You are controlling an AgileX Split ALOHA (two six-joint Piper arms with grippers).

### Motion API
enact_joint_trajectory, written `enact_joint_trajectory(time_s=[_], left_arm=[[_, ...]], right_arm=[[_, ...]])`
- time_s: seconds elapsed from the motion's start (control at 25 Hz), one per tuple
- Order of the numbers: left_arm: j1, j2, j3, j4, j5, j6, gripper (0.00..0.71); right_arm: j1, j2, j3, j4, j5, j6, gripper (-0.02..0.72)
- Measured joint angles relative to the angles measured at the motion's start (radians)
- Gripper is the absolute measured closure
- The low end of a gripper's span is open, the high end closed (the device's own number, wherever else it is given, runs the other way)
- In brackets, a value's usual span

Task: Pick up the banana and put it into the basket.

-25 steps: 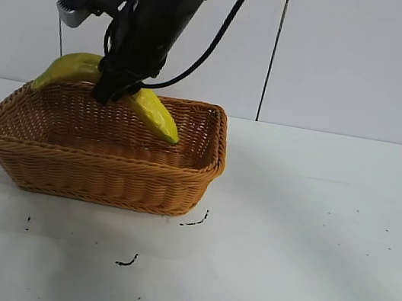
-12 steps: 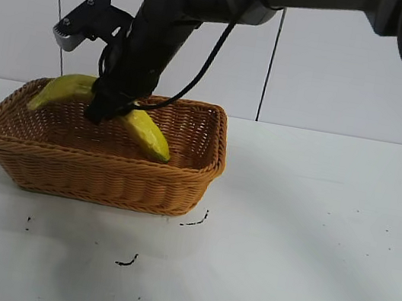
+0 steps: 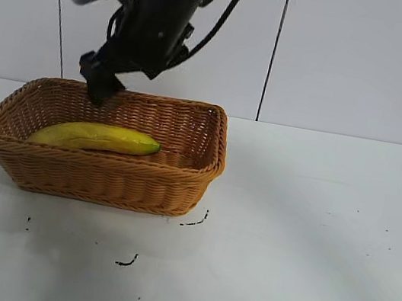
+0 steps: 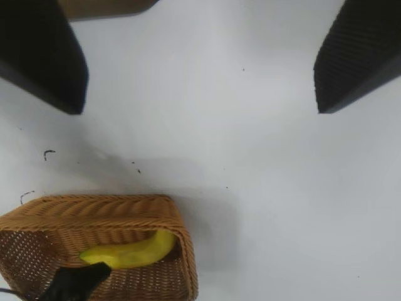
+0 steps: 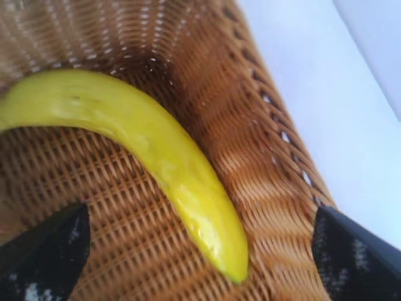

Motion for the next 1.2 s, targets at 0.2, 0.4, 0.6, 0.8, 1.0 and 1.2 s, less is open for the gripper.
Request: enact_joint_trajectory(time_s=[0.2, 0.4, 0.6, 0.8, 1.0, 1.2], left_arm=[[0.0, 0.0, 0.0, 0.0, 0.0, 0.0, 0.015], [0.0, 0.0, 0.0, 0.0, 0.0, 0.0, 0.015], [0.0, 0.0, 0.0, 0.0, 0.0, 0.0, 0.015], [0.0, 0.0, 0.0, 0.0, 0.0, 0.0, 0.015], [0.0, 0.0, 0.0, 0.0, 0.0, 0.0, 0.015], [0.0, 0.0, 0.0, 0.0, 0.0, 0.0, 0.015]], right_arm=[[-0.115, -0.002, -0.011, 0.094, 0.113, 0.049, 0.021], [-0.228, -0.002, -0.014, 0.108, 0.122, 0.063, 0.026], [-0.379, -0.002, -0.014, 0.096, 0.132, 0.064, 0.026], [-0.545, -0.002, -0.014, 0.089, 0.17, 0.066, 0.026], [-0.634, -0.002, -0.014, 0.089, 0.188, 0.066, 0.026], [-0.632, -0.002, -0.014, 0.092, 0.192, 0.066, 0.026]])
